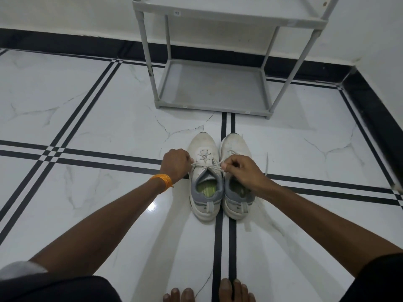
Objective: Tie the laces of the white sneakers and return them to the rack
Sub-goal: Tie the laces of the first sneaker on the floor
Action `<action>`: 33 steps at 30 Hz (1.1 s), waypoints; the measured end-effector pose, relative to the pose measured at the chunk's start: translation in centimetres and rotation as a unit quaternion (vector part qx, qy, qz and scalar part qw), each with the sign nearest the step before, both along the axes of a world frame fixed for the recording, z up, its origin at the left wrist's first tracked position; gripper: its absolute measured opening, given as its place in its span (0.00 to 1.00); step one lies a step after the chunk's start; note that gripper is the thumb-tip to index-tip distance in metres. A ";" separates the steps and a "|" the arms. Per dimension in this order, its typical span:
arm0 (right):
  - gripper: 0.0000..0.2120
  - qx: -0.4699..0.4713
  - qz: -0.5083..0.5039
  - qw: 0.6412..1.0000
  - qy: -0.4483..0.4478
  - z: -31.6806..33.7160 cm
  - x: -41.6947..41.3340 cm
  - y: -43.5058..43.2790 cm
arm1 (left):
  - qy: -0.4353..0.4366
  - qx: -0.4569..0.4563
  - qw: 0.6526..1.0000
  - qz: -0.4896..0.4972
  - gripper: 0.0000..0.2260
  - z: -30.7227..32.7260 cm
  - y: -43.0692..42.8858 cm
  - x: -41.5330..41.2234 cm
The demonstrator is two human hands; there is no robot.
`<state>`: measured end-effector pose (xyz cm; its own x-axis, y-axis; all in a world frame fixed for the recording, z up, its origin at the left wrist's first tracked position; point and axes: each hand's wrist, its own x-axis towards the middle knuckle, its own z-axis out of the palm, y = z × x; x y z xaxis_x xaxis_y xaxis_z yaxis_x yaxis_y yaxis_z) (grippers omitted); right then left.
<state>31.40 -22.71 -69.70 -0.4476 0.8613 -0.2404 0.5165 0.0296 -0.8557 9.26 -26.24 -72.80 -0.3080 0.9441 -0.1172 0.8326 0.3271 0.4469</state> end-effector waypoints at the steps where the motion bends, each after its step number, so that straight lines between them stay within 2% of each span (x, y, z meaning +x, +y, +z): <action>1: 0.08 -0.005 0.009 1.000 0.011 0.1 0.2 0.0 | 0.004 0.001 1.000 -0.001 0.13 -0.1 0.1 0.1; 7: 0.08 -0.089 -0.024 0.991 0.102 1.2 -0.4 0.2 | -0.081 -0.002 0.996 0.041 0.15 -0.5 0.3 0.0; 9: 0.09 -0.120 -0.044 0.983 0.130 1.2 -0.6 0.6 | -0.185 0.025 0.979 0.079 0.17 -0.6 0.1 -0.3; 11: 0.11 -0.148 -0.055 0.975 0.155 1.3 -0.5 0.9 | -0.310 0.041 0.942 0.124 0.15 -0.3 -0.2 -0.5; 13: 0.11 -0.169 -0.052 0.971 0.160 1.6 -0.5 1.2 | -0.392 0.040 0.908 0.140 0.15 -0.1 -0.3 -0.9; 17: 0.08 -0.171 -0.030 0.980 0.100 2.0 -1.4 1.2 | -0.507 0.032 0.848 0.151 0.12 0.5 -0.3 -1.0; 22: 0.08 -0.053 0.041 0.997 -0.036 2.0 -2.7 1.3 | -0.565 0.001 0.817 0.112 0.09 1.0 -0.1 -2.3; 23: 0.08 -0.027 0.054 0.996 -0.065 2.0 -2.8 1.3 | -0.572 -0.015 0.816 0.088 0.09 1.1 -0.1 -2.7; 24: 0.08 -0.007 0.072 0.993 -0.089 2.2 -2.8 1.4 | -0.554 -0.028 0.830 0.056 0.10 1.2 -0.2 -3.2; 26: 0.09 0.017 0.105 0.987 -0.117 2.4 -2.9 1.3 | -0.471 -0.046 0.881 -0.028 0.11 1.5 -0.3 -4.1; 28: 0.09 0.029 0.116 0.985 -0.124 2.8 -2.8 1.3 | -0.391 -0.056 0.914 -0.094 0.11 1.7 -0.2 -4.6; 30: 0.09 0.048 0.117 0.984 -0.129 3.1 -2.6 1.5 | -0.374 -0.030 0.923 -0.082 0.08 2.0 -0.1 -4.4; 33: 0.10 0.071 0.127 0.980 -0.134 3.1 -2.4 1.4 | -0.424 0.026 0.904 0.041 0.04 1.9 0.4 -3.2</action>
